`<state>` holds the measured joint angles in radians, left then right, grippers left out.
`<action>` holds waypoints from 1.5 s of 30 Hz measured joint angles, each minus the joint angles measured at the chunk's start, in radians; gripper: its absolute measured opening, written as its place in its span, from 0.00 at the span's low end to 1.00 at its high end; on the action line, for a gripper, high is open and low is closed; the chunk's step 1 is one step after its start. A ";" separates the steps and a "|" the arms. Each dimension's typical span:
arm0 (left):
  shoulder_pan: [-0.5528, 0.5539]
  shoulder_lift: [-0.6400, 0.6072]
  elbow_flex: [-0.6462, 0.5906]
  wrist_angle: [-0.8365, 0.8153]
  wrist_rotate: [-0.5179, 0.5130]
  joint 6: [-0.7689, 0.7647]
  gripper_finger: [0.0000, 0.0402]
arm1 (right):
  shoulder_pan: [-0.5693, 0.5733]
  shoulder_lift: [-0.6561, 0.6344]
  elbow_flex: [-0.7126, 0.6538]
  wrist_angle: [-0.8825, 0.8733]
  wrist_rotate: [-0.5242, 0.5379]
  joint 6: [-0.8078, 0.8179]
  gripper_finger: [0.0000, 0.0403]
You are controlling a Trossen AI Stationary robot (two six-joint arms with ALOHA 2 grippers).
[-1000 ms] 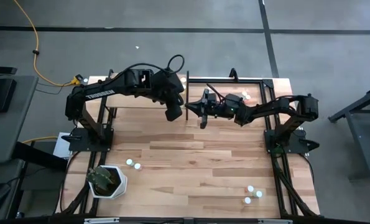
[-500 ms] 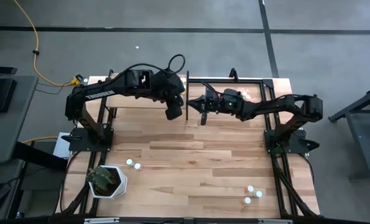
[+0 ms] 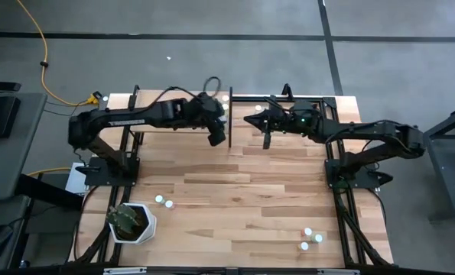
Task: Pick and place medicine bottles onto shelf by color
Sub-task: Put the left yellow pill bottle on the shelf
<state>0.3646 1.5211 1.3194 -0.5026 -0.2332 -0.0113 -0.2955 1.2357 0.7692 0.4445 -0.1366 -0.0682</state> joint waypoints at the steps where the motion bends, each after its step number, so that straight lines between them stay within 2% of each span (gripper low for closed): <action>1: 0.012 -0.013 -0.026 0.053 0.006 -0.001 0.29 | 0.000 -0.011 0.000 -0.017 0.010 -0.012 0.00; 7: 0.070 -0.004 -0.071 0.145 0.045 -0.020 0.29 | -0.011 -0.036 0.000 -0.067 0.027 -0.026 0.00; 18: 0.095 0.013 -0.072 0.122 0.167 -0.019 0.29 | -0.036 -0.036 0.000 -0.069 0.026 -0.019 0.00; 27: 0.105 0.015 -0.017 0.036 0.164 0.007 0.29 | -0.037 -0.036 0.000 -0.069 0.026 0.000 0.00; 36: 0.114 0.108 0.087 -0.076 0.195 0.023 0.29 | -0.037 -0.036 0.000 -0.070 0.024 0.000 0.00; 45: 0.114 0.143 0.112 -0.077 0.185 0.042 0.29 | -0.037 -0.036 0.000 -0.088 0.024 0.012 0.00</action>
<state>0.4786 1.6646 1.4311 -0.5800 -0.0482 0.0303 -0.3325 1.1999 0.7692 0.3568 -0.1123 -0.0564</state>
